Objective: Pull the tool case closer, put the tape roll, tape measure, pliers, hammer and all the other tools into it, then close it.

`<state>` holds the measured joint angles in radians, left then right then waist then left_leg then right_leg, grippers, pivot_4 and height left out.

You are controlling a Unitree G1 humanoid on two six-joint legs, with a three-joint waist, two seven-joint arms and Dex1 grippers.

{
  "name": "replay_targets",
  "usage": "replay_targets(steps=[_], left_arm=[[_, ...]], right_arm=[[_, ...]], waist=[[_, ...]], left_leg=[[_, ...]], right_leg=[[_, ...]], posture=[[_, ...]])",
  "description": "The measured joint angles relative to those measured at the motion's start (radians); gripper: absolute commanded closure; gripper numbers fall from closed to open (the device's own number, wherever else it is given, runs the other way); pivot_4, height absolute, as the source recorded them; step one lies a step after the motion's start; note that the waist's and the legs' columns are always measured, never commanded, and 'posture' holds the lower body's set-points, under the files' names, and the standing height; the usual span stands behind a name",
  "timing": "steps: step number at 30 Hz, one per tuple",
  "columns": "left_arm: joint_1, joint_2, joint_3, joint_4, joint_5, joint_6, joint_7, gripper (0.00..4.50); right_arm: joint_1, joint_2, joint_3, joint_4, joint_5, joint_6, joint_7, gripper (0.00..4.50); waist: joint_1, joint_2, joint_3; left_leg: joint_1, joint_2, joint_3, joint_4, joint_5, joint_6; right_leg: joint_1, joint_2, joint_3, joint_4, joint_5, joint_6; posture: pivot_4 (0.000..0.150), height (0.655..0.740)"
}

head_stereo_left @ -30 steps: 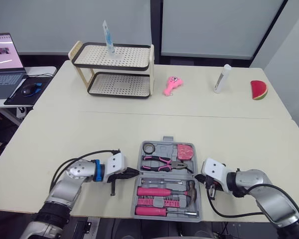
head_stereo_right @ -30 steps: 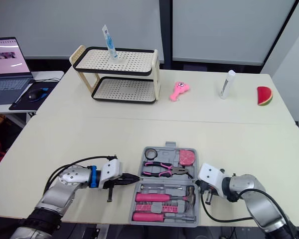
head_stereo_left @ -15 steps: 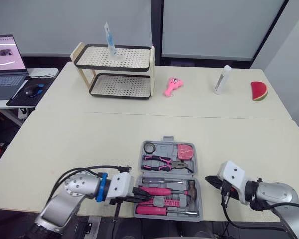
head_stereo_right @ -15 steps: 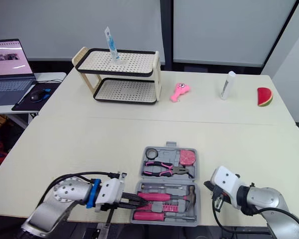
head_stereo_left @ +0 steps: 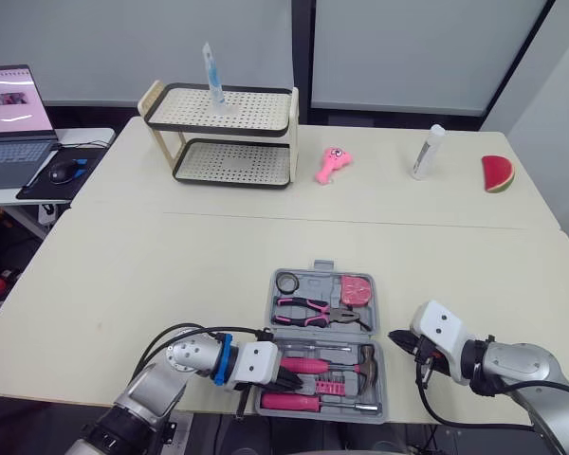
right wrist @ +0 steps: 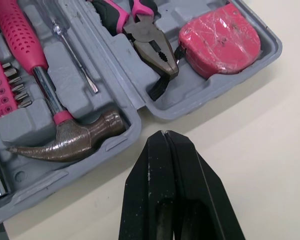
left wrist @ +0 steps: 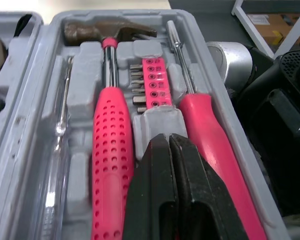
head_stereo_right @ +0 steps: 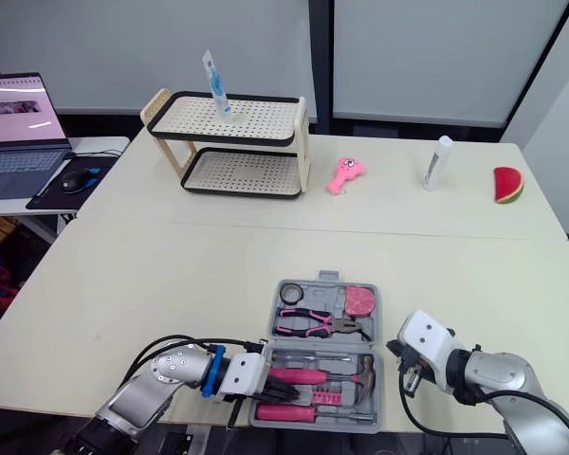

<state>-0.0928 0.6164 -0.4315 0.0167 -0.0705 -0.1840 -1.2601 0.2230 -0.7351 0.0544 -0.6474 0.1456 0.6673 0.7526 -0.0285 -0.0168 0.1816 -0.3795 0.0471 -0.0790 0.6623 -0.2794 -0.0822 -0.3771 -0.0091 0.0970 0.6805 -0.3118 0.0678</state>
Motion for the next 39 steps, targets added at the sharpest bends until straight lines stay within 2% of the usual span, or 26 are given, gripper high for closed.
replay_targets(steps=[6,9,14,19,25,32,39], left_arm=[[-0.013,0.002,-0.016,0.000,0.005,0.003,-0.001,4.43],[-0.021,0.008,-0.023,-0.005,0.009,0.008,-0.001,4.50],[-0.012,0.033,-0.032,-0.048,0.019,0.031,0.009,4.50],[-0.010,0.045,-0.040,-0.088,0.035,0.072,0.015,4.50],[-0.031,0.046,-0.063,-0.114,0.043,0.122,0.014,4.50],[-0.038,0.053,-0.073,-0.136,0.044,0.164,0.014,4.50],[-0.037,0.062,-0.074,-0.147,0.044,0.179,0.013,4.50]], right_arm=[[-0.008,-0.002,-0.003,-0.002,0.035,0.065,-0.004,4.50],[-0.051,0.026,-0.050,-0.008,0.125,0.189,-0.008,3.98],[-0.196,0.126,-0.166,0.007,0.280,0.454,-0.066,2.84],[-0.353,0.208,-0.228,0.102,0.341,0.646,-0.158,1.69],[-0.453,0.327,-0.217,0.253,0.329,0.661,-0.275,0.02],[-0.489,0.495,-0.190,0.359,0.269,0.591,-0.436,0.02],[-0.521,0.514,-0.178,0.412,0.278,0.593,-0.441,0.02]], waist=[[0.000,0.001,0.000],[-0.001,0.001,0.000],[-0.003,0.000,0.000],[-0.004,0.000,0.001],[-0.005,0.001,0.000],[-0.011,0.002,0.000],[-0.017,0.003,0.000]], left_leg=[[0.001,0.000,0.000,0.000,0.000,0.000],[0.001,0.000,0.000,0.000,0.000,0.000],[-0.001,0.000,0.000,-0.002,0.000,0.000],[-0.003,0.000,0.000,-0.003,0.000,0.000],[-0.005,0.000,0.001,-0.004,0.000,0.000],[-0.005,0.000,0.001,-0.005,0.000,0.000],[-0.004,0.000,0.001,-0.005,0.000,0.000]], right_leg=[[0.001,0.000,0.000,0.000,0.000,0.000],[0.001,0.000,0.000,0.000,0.000,0.000],[-0.001,0.000,0.001,-0.002,0.000,0.000],[-0.004,0.000,0.001,-0.002,0.000,0.000],[-0.007,0.000,0.001,-0.002,0.000,0.000],[-0.008,0.000,0.001,0.000,0.000,-0.001],[-0.008,0.000,0.001,0.000,0.000,-0.001]], posture=[[0.150,0.7350],[0.150,0.7350],[0.150,0.7350],[0.150,0.7350],[0.150,0.7350],[0.150,0.7350],[0.150,0.7350]])
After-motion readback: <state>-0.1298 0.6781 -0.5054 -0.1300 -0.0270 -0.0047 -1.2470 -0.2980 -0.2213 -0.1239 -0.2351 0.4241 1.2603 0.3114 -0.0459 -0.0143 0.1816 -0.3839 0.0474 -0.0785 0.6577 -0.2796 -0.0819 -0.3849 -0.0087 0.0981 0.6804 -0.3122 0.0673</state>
